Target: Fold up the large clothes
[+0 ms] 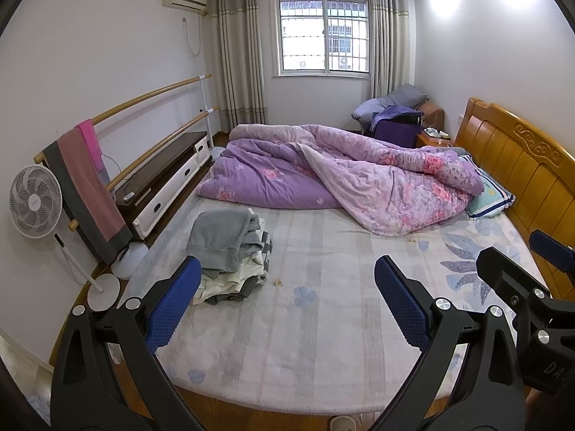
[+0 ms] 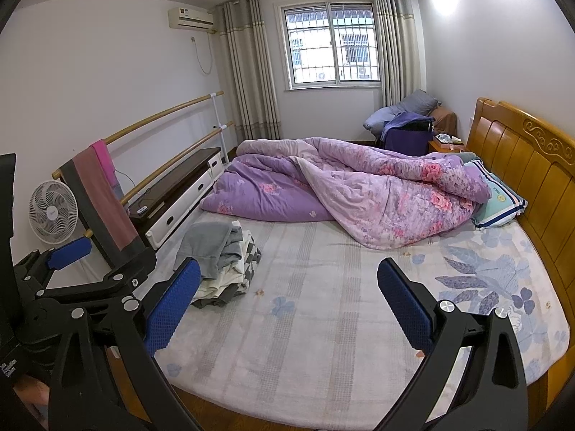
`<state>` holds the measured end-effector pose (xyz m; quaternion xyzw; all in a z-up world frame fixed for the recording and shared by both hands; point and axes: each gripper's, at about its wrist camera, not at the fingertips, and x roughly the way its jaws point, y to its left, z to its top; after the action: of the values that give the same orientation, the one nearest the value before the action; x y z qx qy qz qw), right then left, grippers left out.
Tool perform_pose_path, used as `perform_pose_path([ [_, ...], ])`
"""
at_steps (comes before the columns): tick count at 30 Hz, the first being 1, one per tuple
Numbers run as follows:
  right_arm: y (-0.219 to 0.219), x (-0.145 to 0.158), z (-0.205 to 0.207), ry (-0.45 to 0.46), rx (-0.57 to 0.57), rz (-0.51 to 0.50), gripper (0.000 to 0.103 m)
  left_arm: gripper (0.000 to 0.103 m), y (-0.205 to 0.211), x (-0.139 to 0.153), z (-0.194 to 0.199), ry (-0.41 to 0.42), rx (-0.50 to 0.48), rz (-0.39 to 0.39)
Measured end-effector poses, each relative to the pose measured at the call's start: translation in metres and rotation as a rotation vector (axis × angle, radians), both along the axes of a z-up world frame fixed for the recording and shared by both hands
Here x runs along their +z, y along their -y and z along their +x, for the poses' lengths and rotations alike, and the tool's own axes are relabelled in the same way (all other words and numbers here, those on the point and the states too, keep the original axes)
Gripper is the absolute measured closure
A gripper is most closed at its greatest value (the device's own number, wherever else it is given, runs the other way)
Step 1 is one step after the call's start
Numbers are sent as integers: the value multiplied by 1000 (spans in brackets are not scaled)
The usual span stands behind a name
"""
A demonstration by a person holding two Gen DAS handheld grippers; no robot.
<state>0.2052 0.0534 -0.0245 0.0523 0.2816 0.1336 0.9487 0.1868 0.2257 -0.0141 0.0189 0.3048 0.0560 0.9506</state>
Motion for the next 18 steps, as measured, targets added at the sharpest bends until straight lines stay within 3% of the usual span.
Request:
perform_pose_path([
  [18,5,-14,24,-29,4,8,8,6,0,-15,16,-21,0,3],
])
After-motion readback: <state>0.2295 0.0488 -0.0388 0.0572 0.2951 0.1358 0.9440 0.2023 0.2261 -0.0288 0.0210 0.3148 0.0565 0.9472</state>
